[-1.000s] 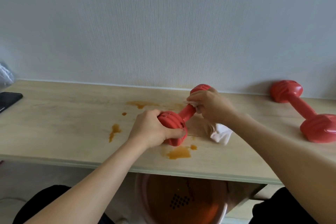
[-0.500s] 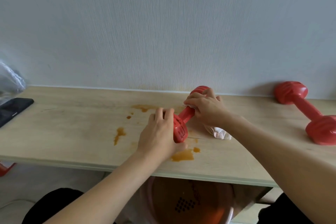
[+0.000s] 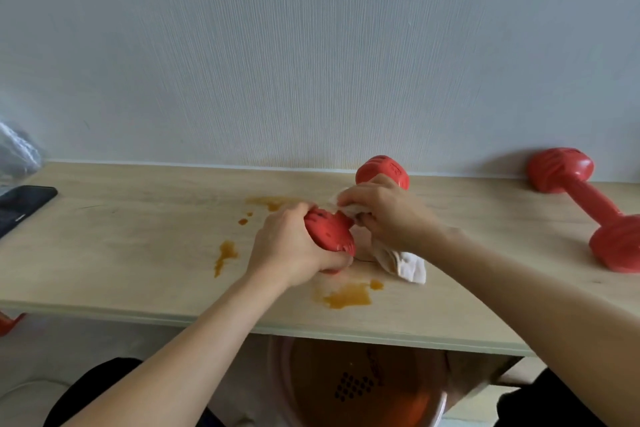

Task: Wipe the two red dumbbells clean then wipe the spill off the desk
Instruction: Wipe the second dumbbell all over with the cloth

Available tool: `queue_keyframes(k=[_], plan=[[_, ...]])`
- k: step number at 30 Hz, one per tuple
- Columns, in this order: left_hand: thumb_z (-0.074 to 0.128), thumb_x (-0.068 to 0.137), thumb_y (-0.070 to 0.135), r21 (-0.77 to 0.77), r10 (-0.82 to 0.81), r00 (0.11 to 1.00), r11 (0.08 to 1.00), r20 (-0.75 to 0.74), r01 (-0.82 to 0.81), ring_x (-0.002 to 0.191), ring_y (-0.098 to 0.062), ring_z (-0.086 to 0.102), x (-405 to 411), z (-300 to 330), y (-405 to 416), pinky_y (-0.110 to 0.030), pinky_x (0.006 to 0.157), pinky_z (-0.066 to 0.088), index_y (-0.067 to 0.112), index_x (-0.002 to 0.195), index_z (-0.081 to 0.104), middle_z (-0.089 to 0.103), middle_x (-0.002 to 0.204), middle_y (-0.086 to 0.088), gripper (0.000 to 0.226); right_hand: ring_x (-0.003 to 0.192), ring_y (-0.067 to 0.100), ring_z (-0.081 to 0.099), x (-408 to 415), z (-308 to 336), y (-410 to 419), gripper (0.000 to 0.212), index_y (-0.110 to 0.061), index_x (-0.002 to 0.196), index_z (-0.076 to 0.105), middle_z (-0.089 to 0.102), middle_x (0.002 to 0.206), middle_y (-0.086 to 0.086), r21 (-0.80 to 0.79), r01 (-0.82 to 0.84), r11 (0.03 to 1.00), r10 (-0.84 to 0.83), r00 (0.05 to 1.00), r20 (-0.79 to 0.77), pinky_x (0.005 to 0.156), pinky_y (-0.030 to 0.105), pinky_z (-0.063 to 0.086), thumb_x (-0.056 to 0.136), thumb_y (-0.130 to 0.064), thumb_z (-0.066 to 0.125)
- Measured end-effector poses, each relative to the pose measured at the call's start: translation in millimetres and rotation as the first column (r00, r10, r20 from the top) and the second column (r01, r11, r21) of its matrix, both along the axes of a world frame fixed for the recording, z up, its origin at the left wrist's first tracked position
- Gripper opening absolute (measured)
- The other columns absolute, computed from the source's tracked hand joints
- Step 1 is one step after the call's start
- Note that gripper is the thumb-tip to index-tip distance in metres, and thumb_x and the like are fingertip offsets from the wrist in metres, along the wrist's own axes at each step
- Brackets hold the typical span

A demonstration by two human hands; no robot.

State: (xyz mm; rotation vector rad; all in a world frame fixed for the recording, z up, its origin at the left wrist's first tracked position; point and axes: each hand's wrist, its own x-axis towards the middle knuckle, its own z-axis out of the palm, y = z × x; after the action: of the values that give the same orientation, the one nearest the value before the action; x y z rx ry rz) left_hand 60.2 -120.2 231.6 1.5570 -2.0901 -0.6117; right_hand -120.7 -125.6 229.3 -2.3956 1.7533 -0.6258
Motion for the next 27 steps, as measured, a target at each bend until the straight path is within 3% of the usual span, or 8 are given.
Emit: queue_keyframes(k=[3,6,9,12,16,20,24,27], plan=[[0.087,0.045,0.047,0.129,-0.010,0.991,0.991,-0.135,0.027,0.088,-0.005,0.057,5,-4,2,-0.015,0.067,0.043,0.029,0.112,0.058,0.061,0.100,0.014,0.075,0.118,0.023,0.046,-11,9,-10,0.036,-0.020,0.115,0.066,0.059,0.120,0.001,0.021,0.125,0.992,-0.124,0.992,-0.002,0.090,0.032,0.042,0.083,-0.005,0.058],[0.086,0.048,0.046,0.210,0.004,0.977,0.977,-0.215,0.042,0.081,0.003,0.056,10,-9,5,-0.010,0.061,0.043,0.028,0.103,0.058,0.062,0.091,0.016,0.064,0.114,0.022,0.050,-8,13,-12,0.034,-0.019,0.111,0.069,0.061,0.117,0.003,0.015,0.103,0.995,-0.102,0.994,-0.029,0.084,0.028,0.040,0.083,-0.003,0.056],[0.086,0.049,0.046,0.218,0.021,0.973,0.976,-0.230,0.031,0.077,0.005,0.057,9,-10,5,-0.009,0.056,0.043,0.029,0.096,0.060,0.063,0.086,0.018,0.057,0.111,0.021,0.054,4,15,-2,0.030,-0.015,0.103,0.071,0.064,0.114,0.002,0.027,0.018,0.999,-0.017,0.999,-0.051,0.081,0.021,0.037,0.079,-0.002,0.057],[0.084,0.048,0.048,0.211,0.029,0.973,0.977,-0.229,0.021,0.076,0.006,0.058,10,-10,5,-0.009,0.054,0.041,0.030,0.098,0.066,0.065,0.086,0.017,0.057,0.108,0.021,0.055,19,13,17,0.037,-0.014,0.106,0.071,0.063,0.116,0.001,0.061,-0.130,0.990,0.134,0.989,-0.063,0.089,0.036,0.044,0.076,0.001,0.056],[0.085,0.050,0.047,0.218,0.016,0.975,0.975,-0.223,0.034,0.079,0.005,0.057,10,-8,7,-0.012,0.061,0.044,0.031,0.098,0.062,0.064,0.088,0.018,0.055,0.112,0.015,0.052,5,10,9,0.038,-0.020,0.107,0.070,0.063,0.119,-0.007,0.073,-0.069,0.995,0.073,0.996,-0.052,0.086,0.036,0.046,0.077,0.001,0.058],[0.086,0.048,0.048,0.222,0.008,0.974,0.974,-0.228,0.044,0.084,-0.002,0.060,10,-8,8,-0.014,0.065,0.047,0.027,0.106,0.061,0.065,0.094,0.014,0.067,0.112,0.019,0.052,-9,14,-6,0.033,-0.022,0.107,0.069,0.061,0.120,-0.007,0.023,0.085,0.996,-0.082,0.990,-0.117,0.079,0.040,0.049,0.082,-0.005,0.056],[0.086,0.047,0.048,0.234,0.013,0.972,0.971,-0.233,0.043,0.083,0.000,0.060,11,-8,9,-0.011,0.061,0.043,0.026,0.109,0.062,0.066,0.095,0.013,0.070,0.106,0.021,0.055,-4,14,0,0.020,-0.016,0.089,0.069,0.065,0.110,-0.005,0.018,0.052,0.998,-0.050,0.993,-0.105,0.073,0.035,0.045,0.079,-0.005,0.054],[0.087,0.049,0.044,0.240,0.016,0.972,0.970,-0.233,0.042,0.079,0.005,0.058,13,-9,9,-0.010,0.058,0.041,0.029,0.103,0.063,0.065,0.090,0.016,0.060,0.106,0.016,0.056,9,12,14,0.031,-0.023,0.098,0.071,0.065,0.113,-0.009,0.086,-0.062,0.994,0.067,0.996,-0.061,0.083,0.038,0.047,0.076,-0.007,0.057]])
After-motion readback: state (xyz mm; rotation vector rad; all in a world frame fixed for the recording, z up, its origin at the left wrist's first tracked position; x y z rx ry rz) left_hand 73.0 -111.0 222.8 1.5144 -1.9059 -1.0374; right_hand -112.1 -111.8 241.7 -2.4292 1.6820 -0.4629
